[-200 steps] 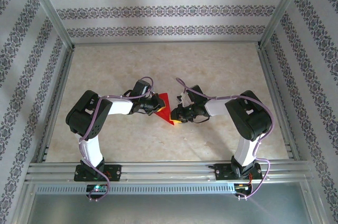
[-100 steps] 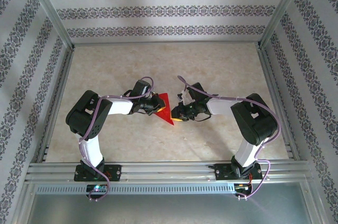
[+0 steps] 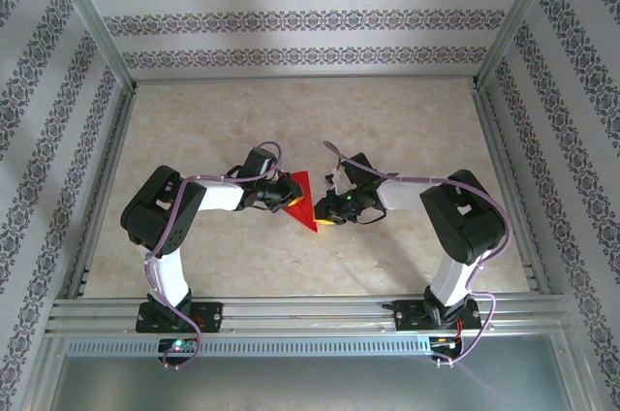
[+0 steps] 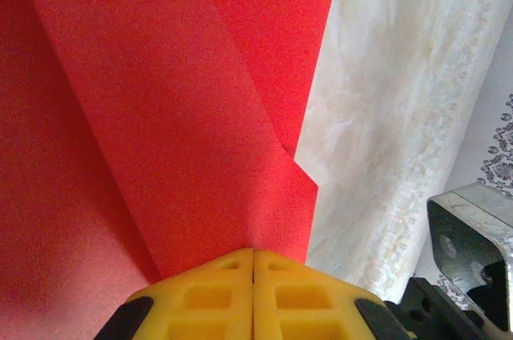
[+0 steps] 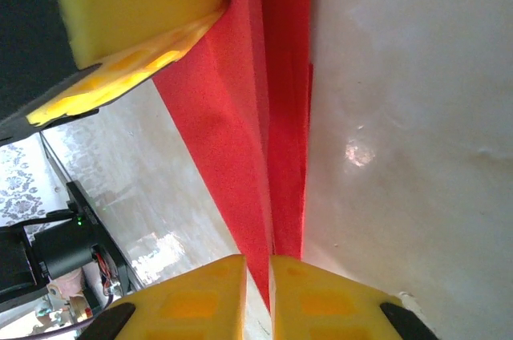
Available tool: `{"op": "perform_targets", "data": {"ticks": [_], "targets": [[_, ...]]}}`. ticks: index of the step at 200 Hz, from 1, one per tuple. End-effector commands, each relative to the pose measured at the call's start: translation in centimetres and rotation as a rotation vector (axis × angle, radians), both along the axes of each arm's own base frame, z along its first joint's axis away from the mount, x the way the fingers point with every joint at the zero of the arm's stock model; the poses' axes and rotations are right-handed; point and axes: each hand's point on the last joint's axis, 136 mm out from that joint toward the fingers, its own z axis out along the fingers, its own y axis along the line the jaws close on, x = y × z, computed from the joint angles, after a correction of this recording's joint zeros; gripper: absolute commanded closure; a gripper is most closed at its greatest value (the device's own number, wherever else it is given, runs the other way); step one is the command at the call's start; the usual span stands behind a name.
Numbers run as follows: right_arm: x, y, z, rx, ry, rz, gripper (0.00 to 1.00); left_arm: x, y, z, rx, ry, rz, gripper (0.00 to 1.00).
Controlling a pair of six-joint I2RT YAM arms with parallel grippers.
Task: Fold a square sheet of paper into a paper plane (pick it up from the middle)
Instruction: Fourth fold the wing at the center of the table.
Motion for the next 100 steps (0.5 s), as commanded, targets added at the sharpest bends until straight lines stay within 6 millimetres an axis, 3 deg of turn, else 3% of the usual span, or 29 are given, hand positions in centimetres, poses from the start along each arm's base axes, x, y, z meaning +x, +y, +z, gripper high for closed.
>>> {"op": "perform_targets", "data": {"ticks": [1,66,100], "targets": [[0.1,0.1,-0.7,-0.025,-0.003,0.013,0.84,0.2,0.3,-0.2,-0.01,-0.006,-0.005,0.93],[0.1,0.0,-1.3,-0.035,0.002,0.015,0.84,0.3,0.1,-0.3,-0.016,-0.005,-0.01,0.92],[1.0,0.2,0.9,0.018,-0.067,0.0,0.81,0.1,0.2,-0.4,-0.015,-0.001,-0.01,0.92]]}}
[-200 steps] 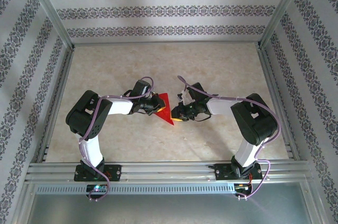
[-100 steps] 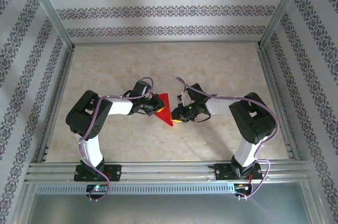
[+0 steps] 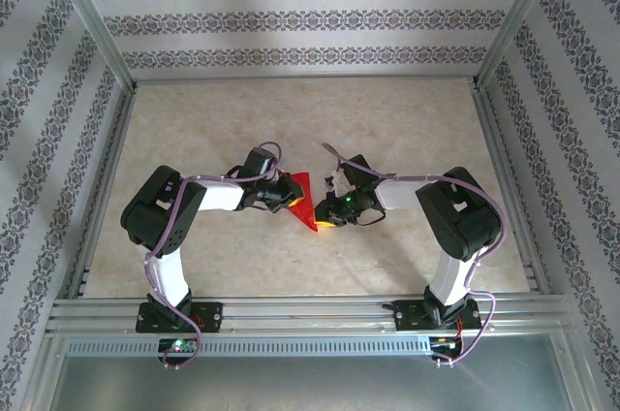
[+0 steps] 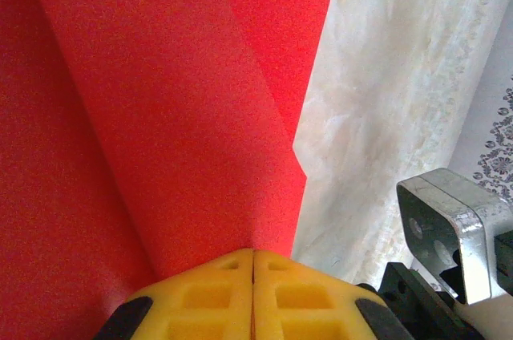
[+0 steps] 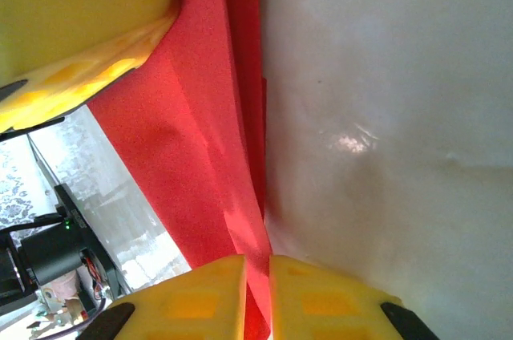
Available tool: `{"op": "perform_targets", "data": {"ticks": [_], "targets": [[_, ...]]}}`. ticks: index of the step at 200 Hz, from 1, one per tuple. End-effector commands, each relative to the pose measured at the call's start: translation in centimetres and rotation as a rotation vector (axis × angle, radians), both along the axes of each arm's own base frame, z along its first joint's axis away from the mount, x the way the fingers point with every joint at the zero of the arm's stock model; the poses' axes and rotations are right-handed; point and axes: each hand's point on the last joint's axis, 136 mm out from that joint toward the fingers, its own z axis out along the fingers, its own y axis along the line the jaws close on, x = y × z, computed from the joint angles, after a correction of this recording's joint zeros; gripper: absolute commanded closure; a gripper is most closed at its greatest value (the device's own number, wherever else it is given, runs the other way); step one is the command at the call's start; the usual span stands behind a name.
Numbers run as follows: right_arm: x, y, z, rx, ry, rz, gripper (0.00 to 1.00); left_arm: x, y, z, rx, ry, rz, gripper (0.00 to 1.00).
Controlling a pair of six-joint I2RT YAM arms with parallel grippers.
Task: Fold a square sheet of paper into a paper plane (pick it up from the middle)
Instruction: Fourth fold the wing at the center of the table.
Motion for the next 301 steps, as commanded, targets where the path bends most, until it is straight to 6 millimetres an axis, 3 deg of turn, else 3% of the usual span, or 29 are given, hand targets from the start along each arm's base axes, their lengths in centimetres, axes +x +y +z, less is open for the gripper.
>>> {"op": "perform_targets", "data": {"ticks": [1,22,48,125,228,301], "targets": [[1.1,0.4,2.0,0.039,-0.09,0.003,0.81,0.3,0.4,-0.4,-0.005,-0.007,0.001,0.92],[2.0,-0.3,3.2,0.031,-0.14,-0.029,0.74,0.2,0.4,-0.3,-0.007,-0.007,0.001,0.92],[2.2,-0.8,2.7,-0.011,-0.153,-0.046,0.7,0.3,0.5,-0.1,-0.012,-0.011,0.005,0.92],[1.3,0.8,1.5,-0.037,-0.111,0.005,0.68,0.0,0.3,0.3,-0.029,-0.011,0.003,0.89],[0.9,1.3,0.6,-0.035,-0.073,0.018,0.85,0.3,0.0,1.2,-0.048,-0.026,-0.004,0.88],[0.9,1.1,0.2,-0.044,-0.074,0.031,0.9,0.8,0.2,2.7,-0.084,-0.053,0.012,0.85]]}}
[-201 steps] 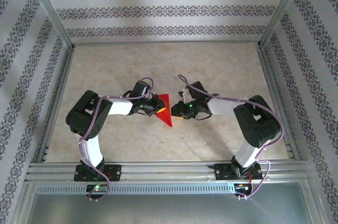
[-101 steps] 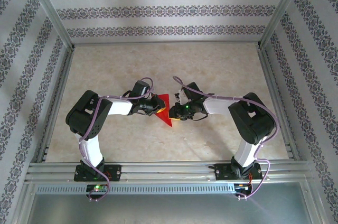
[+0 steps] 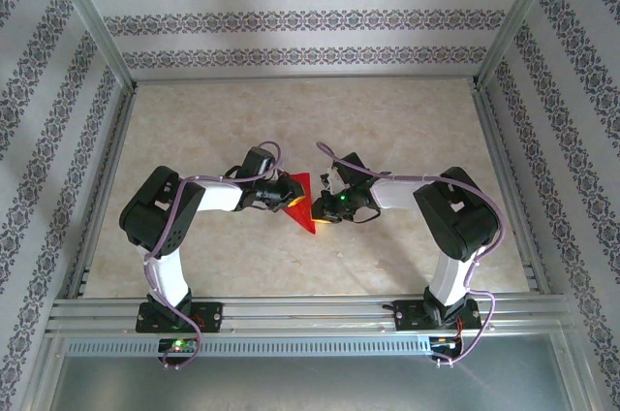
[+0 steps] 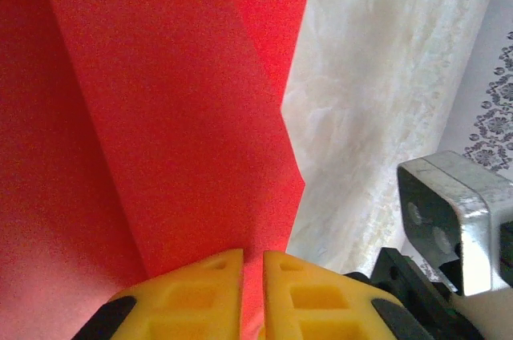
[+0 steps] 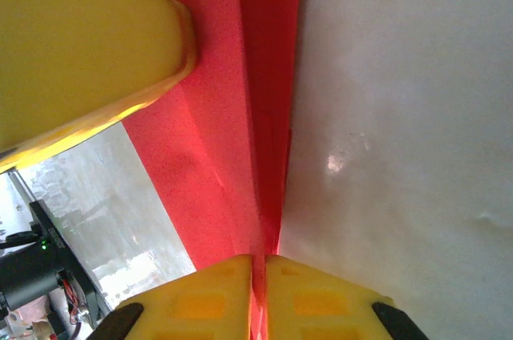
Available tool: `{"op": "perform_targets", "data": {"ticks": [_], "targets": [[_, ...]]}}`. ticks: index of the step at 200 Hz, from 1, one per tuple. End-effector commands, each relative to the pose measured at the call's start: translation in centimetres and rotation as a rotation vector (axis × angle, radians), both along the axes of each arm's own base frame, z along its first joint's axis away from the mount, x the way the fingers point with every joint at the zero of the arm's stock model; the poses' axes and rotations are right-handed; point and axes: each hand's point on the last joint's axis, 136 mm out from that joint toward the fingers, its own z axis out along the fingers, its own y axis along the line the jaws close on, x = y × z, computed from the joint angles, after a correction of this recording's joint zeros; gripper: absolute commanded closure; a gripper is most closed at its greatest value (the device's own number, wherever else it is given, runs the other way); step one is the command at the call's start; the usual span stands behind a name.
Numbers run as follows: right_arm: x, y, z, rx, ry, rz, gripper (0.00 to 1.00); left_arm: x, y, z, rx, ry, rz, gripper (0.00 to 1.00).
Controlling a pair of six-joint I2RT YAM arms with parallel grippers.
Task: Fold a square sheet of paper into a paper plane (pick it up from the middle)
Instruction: Fourth fold the wing at the center of the table.
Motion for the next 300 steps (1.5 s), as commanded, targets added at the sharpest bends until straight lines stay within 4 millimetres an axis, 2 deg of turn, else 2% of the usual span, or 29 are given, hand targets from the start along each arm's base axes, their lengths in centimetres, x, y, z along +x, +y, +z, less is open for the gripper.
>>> {"op": "perform_targets", "data": {"ticks": [1,38,63,95,124,215,300], "targets": [[-0.1,0.4,0.2,0.006,-0.009,0.035,0.9,0.9,0.4,2.1,-0.05,-0.049,0.02,0.85],[0.0,-1.7,0.6,-0.067,-0.07,0.094,0.92,0.8,2.2,3.1,-0.031,-0.074,0.057,0.82],[0.0,-2.4,1.6,-0.101,-0.124,0.161,0.92,0.2,2.5,3.1,-0.015,-0.07,0.051,0.82],[-0.1,-2.0,2.7,-0.074,-0.141,0.197,0.91,-1.1,2.4,1.9,-0.016,-0.035,0.046,0.81],[-0.3,-1.5,2.9,-0.041,-0.131,0.2,0.88,-1.3,2.0,1.4,-0.026,-0.026,0.045,0.8],[-0.5,-1.0,1.7,-0.041,-0.095,0.194,0.8,-0.7,0.9,2.9,-0.087,-0.058,0.033,0.79],[-0.5,-0.4,1.0,-0.06,-0.112,0.223,0.78,-0.7,0.3,3.4,-0.098,-0.06,0.027,0.79]]}}
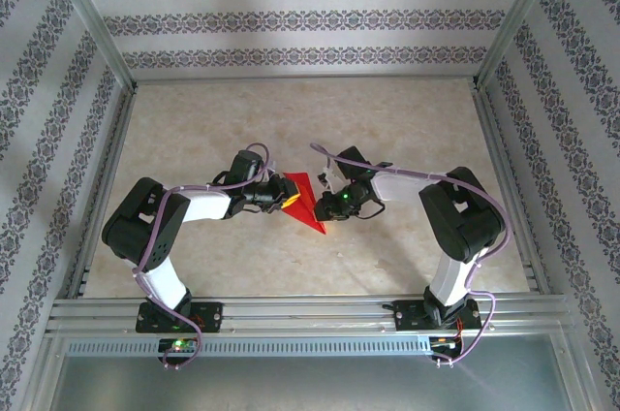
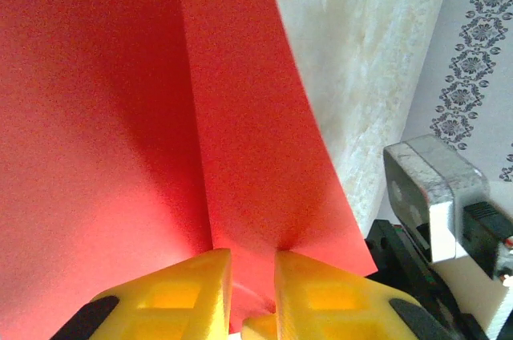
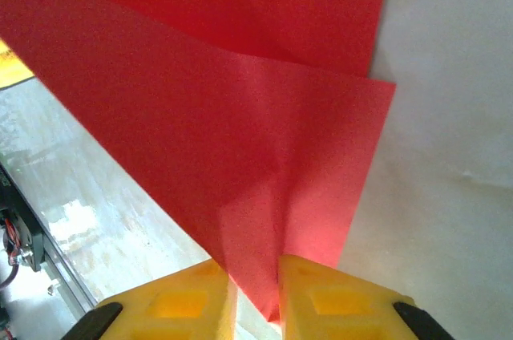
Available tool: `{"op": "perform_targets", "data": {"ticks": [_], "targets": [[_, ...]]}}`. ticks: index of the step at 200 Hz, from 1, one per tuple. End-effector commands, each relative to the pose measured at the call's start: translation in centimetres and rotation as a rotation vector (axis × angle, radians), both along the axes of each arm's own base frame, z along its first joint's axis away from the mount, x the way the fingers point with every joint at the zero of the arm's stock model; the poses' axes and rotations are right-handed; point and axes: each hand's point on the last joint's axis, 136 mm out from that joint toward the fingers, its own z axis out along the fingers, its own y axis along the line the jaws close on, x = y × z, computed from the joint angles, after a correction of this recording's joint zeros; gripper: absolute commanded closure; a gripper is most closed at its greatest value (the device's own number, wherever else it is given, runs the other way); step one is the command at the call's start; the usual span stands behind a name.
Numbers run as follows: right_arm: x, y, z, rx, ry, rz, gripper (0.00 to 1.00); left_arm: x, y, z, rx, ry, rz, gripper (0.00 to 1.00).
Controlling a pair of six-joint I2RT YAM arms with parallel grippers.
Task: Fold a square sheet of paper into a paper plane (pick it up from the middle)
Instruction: Fourth fold the wing at the center of the table.
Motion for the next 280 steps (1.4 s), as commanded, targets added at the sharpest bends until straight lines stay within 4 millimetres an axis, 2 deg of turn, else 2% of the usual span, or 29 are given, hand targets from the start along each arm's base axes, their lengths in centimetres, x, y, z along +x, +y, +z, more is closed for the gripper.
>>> {"op": "perform_targets", "data": {"ticks": [1,91,161,280], "targets": [[0.4,0.9,0.1,0.009,-0.025,0.028,0.78,0.5,-1.0,1.1,-0.031,-0.038,-0.016,0.79],[0.4,0.8,-1.0,-0.034,-0.048,0.045,0.78,0.5,-1.1,1.0,-0.029,-0.035,-0.017,0.79],[-0.1,0.3,-1.9,-0.036,-0.018,0.029,0.85,0.7,-1.5,1.1,-0.035,-0.039,-0.025,0.79],[0.0,-0.1,-2.9,0.092,0.092,-0.071,0.91,0.8,-1.8,1.1,-0.037,-0.044,-0.032,0.79]]}}
